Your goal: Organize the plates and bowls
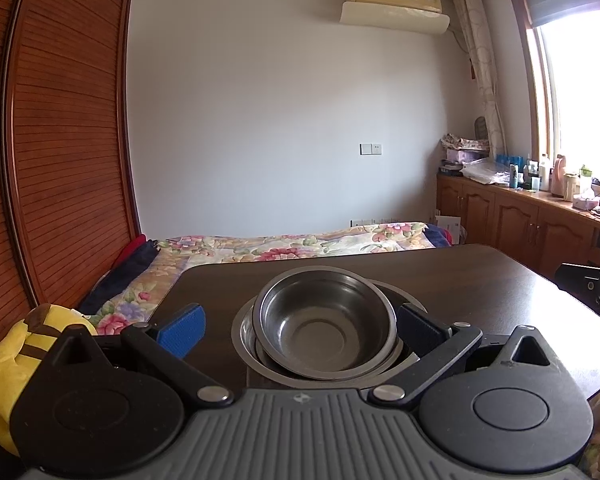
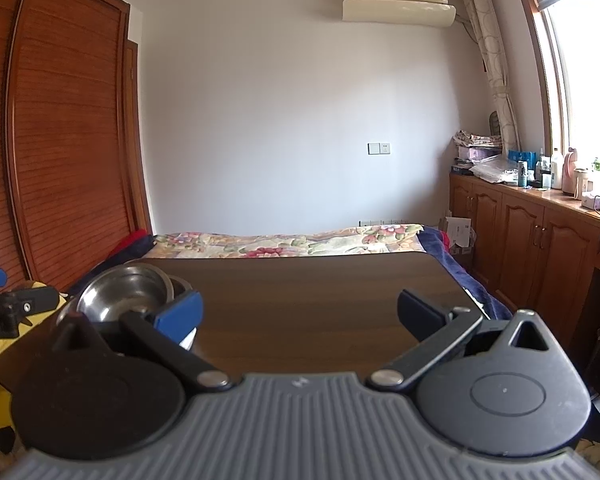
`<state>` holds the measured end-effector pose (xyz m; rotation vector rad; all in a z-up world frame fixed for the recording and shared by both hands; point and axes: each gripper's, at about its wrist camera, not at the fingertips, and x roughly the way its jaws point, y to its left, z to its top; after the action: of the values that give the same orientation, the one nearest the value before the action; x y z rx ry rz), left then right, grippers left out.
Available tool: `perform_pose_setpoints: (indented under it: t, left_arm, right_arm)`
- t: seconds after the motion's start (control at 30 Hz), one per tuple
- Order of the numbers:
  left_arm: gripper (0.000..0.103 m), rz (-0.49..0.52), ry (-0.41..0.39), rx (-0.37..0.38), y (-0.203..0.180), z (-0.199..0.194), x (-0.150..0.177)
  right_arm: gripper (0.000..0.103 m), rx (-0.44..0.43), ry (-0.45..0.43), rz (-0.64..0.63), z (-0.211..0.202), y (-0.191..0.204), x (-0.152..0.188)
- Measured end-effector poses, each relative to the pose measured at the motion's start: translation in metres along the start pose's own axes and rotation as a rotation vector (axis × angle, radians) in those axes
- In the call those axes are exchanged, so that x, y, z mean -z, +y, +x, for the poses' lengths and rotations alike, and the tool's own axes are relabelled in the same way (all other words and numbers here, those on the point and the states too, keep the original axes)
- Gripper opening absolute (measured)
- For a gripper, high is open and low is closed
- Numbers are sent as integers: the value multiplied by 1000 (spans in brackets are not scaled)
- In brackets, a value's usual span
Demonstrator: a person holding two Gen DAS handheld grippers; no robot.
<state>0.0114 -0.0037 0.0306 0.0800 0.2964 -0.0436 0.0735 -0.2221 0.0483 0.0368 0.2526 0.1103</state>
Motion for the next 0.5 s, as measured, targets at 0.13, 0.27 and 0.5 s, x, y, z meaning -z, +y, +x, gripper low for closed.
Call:
perform_pose_setpoints:
  t: [0.13, 0.27, 0.5]
  left_arm:
    - [103, 2, 4, -2, 1, 1, 0]
    - [103, 4, 4, -1, 1, 0, 0]
    - [103, 4, 7, 5, 1, 1, 0]
  right_arm:
    - [103, -2, 1, 1, 0, 0, 0]
    - [103, 1, 3, 0, 1, -1, 0]
    - [103, 0, 6, 1, 1, -1, 0]
